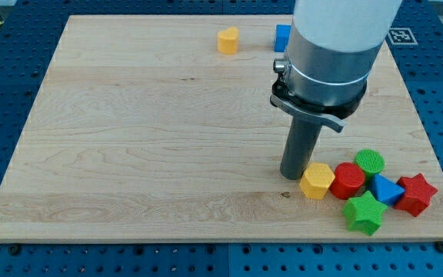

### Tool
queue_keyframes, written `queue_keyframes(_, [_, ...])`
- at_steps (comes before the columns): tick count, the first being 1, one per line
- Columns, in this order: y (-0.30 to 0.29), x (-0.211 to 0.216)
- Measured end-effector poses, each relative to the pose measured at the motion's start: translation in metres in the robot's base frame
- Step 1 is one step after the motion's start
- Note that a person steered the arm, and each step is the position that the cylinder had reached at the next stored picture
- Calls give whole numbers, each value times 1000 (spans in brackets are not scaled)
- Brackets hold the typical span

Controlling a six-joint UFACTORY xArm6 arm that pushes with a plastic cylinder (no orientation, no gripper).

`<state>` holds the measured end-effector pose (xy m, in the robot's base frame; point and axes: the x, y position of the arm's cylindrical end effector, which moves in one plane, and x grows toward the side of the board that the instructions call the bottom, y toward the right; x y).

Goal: Move the heart above the hexagon

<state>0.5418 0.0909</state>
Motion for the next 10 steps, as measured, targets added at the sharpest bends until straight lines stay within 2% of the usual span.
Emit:
queue_keyframes(1, [-32, -11])
queue_keyframes(2, [-74, -55])
queue_keyframes(4, [-126, -185])
queue_keyframes(5, [-115, -255])
queue_keyframes(6, [-115, -262])
queue_keyframes(7, [-124, -307])
queue_keyframes(8, [-122, -329])
queue_keyframes(10, [-97, -296])
